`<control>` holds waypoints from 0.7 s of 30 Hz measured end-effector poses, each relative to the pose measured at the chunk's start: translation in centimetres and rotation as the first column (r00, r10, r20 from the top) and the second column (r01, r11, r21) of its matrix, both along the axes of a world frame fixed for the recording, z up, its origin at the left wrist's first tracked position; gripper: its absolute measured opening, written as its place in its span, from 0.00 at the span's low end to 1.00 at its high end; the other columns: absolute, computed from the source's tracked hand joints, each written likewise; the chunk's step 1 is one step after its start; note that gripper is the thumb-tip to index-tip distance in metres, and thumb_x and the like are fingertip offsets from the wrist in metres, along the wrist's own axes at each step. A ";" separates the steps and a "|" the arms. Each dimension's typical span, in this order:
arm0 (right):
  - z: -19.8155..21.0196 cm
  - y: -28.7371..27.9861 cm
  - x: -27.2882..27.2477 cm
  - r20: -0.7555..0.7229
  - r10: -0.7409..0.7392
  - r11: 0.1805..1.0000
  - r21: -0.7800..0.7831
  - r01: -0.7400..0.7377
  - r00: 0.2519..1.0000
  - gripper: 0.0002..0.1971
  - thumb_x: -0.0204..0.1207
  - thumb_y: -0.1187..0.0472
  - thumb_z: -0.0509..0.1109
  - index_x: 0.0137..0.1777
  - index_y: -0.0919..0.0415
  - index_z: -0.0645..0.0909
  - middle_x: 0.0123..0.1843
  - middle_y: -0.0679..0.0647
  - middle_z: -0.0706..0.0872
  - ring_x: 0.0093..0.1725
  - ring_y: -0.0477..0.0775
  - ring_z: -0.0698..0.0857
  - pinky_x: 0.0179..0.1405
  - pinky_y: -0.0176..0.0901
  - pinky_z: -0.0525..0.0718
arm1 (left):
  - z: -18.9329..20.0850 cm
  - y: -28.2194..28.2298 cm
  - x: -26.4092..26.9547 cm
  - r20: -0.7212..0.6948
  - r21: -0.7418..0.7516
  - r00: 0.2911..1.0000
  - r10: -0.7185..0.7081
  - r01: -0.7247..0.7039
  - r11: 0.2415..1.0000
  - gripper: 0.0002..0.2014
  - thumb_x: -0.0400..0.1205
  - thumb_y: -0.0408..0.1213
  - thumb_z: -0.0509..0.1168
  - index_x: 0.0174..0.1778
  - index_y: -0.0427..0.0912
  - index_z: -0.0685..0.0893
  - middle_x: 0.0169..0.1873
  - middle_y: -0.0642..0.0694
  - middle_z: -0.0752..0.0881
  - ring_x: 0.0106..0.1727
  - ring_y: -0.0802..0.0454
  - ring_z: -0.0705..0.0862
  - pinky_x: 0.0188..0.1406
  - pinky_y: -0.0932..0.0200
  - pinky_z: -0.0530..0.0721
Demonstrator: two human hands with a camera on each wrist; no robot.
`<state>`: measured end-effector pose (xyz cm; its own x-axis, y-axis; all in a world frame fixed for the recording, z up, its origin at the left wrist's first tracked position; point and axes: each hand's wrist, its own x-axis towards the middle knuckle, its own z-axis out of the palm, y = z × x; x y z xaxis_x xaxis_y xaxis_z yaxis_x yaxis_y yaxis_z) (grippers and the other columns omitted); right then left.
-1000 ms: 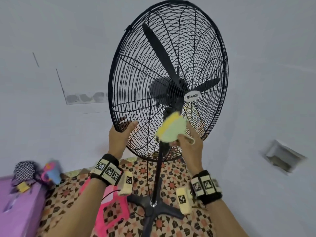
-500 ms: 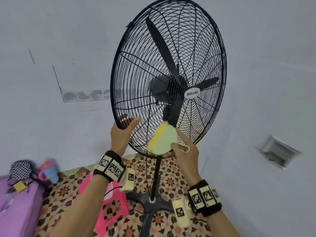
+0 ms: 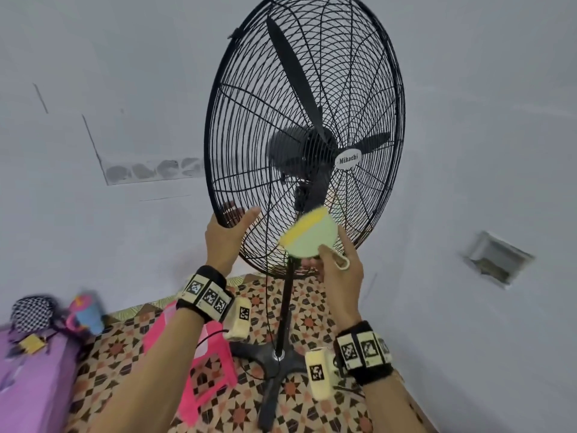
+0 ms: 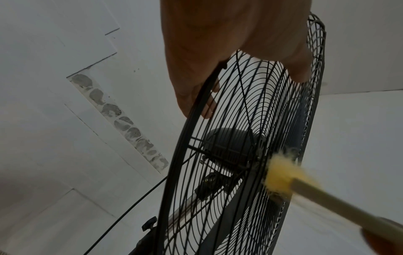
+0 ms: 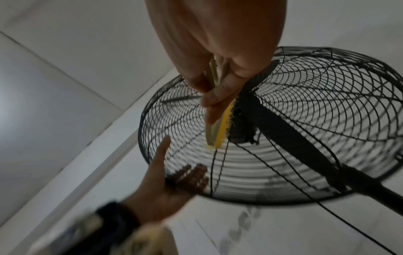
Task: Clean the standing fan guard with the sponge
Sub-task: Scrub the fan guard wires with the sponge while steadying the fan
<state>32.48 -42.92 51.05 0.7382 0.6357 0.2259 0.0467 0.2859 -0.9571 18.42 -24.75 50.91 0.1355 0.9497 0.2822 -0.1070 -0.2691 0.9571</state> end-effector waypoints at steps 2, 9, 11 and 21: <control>-1.0 0.2 -1.6 0.015 0.018 1.000 -0.010 -0.018 1.000 0.31 0.85 0.65 0.71 0.81 0.33 0.71 0.71 0.51 0.85 0.47 0.61 0.95 0.47 0.50 0.94 | 0.2 0.2 0.0 -0.003 -0.006 1.000 0.009 -0.009 1.000 0.39 0.65 0.75 0.80 0.58 0.45 0.87 0.52 0.48 0.91 0.56 0.48 0.90 0.64 0.43 0.88; -2.8 -1.3 -3.2 -0.033 0.048 0.999 0.004 -0.048 0.998 0.32 0.83 0.67 0.73 0.73 0.26 0.77 0.70 0.58 0.86 0.50 0.65 0.94 0.41 0.47 0.94 | -0.1 0.5 -0.3 -0.040 -0.020 0.999 -0.015 0.014 1.000 0.40 0.65 0.75 0.79 0.56 0.45 0.82 0.47 0.52 0.86 0.48 0.52 0.85 0.58 0.49 0.87; -2.5 -0.7 -3.0 -0.073 -0.002 0.999 0.032 0.004 0.997 0.32 0.83 0.64 0.74 0.73 0.22 0.76 0.71 0.60 0.86 0.54 0.67 0.93 0.46 0.50 0.94 | 0.1 0.3 -0.1 -0.051 -0.008 0.999 -0.014 0.013 1.000 0.40 0.66 0.75 0.79 0.57 0.44 0.82 0.46 0.52 0.86 0.48 0.52 0.85 0.55 0.51 0.85; -2.0 -1.8 -4.4 -0.009 -0.004 1.000 -0.008 0.004 1.000 0.31 0.85 0.64 0.72 0.84 0.38 0.71 0.67 0.54 0.89 0.47 0.59 0.95 0.36 0.45 0.92 | 0.4 0.5 -0.8 -0.077 -0.012 0.997 -0.030 0.029 1.000 0.43 0.64 0.75 0.80 0.64 0.45 0.84 0.55 0.50 0.90 0.59 0.52 0.88 0.67 0.45 0.87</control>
<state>28.03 -44.76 49.06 0.7430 0.6342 0.2137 0.0390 0.2777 -0.9599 17.62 -24.25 51.34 0.1844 0.9479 0.2597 -0.0400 -0.2568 0.9656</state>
